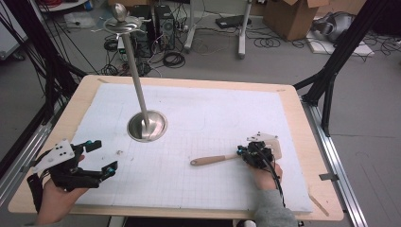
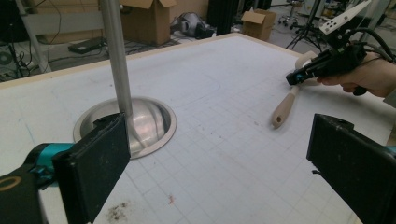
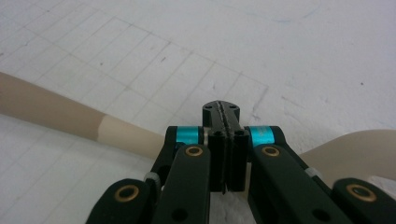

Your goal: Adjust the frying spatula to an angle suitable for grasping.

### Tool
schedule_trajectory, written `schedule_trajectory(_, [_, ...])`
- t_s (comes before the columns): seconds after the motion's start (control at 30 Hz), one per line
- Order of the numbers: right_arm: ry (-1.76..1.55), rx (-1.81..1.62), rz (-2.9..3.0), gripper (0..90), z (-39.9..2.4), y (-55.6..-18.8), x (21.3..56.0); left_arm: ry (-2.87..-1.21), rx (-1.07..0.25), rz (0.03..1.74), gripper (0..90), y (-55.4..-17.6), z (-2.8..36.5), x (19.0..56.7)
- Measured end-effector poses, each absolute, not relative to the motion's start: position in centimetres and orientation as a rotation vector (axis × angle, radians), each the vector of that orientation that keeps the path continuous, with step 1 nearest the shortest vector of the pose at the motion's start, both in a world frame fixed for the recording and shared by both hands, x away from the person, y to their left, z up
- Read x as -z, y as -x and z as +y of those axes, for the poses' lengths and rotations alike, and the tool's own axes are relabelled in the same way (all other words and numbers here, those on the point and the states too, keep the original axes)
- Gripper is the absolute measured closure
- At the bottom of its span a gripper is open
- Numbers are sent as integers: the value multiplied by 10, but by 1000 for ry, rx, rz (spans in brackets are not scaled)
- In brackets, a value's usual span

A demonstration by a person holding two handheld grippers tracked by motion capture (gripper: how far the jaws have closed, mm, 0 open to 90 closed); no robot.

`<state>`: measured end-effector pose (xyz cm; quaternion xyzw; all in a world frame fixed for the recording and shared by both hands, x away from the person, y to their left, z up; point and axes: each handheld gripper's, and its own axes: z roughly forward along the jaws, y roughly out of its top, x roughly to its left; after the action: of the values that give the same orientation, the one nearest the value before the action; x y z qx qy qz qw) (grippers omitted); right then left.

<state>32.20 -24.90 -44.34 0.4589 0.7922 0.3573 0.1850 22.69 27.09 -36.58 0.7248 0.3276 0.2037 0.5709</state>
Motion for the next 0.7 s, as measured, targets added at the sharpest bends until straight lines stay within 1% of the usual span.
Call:
schedule_trajectory(0.57, [-1336,-992,2221,900,-269,-301,442,-1712,-434,709,66,-246,251,363])
schedule_trajectory(0.7, [-1301,-980,2222,900,-269,-298,442,-1713,-426,705,66,-248,248,363])
